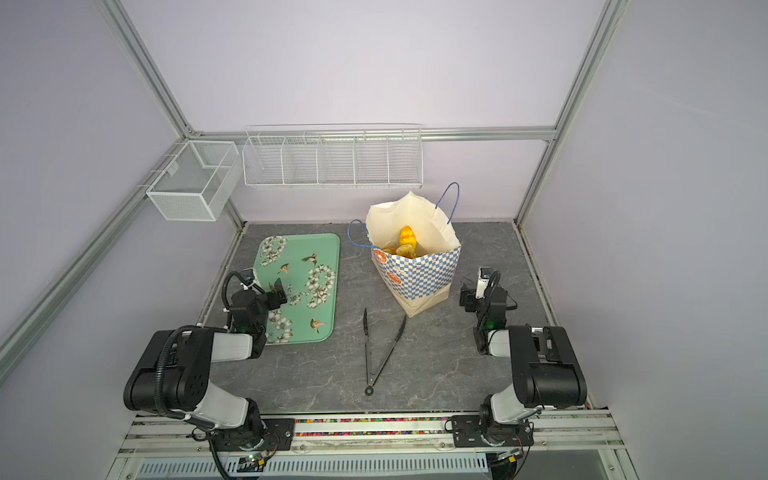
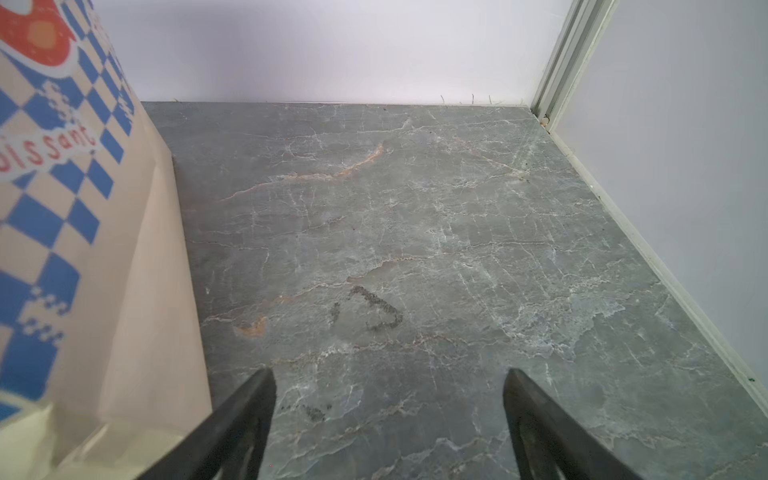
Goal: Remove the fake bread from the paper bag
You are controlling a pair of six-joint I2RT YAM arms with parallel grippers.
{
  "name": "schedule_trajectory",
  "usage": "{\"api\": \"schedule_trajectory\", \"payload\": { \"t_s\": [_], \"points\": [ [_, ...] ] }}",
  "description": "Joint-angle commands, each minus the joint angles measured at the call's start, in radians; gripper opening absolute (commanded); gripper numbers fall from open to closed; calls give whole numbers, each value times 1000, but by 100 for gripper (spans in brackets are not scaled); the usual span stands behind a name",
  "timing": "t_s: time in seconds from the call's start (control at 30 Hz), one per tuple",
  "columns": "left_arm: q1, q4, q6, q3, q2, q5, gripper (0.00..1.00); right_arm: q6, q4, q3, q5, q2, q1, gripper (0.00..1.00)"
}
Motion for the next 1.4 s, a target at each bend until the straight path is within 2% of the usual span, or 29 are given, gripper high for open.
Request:
{"api": "schedule_trajectory", "payload": {
  "t_s": [0.0,1.37],
  "points": [
    [-6,11,12,20,10,-12,99,-18,-1,13,13,-4,7,88],
    [-6,-9,23,31,8,3,99,-17,0,11,14,-4,7,88]
  ]
}}
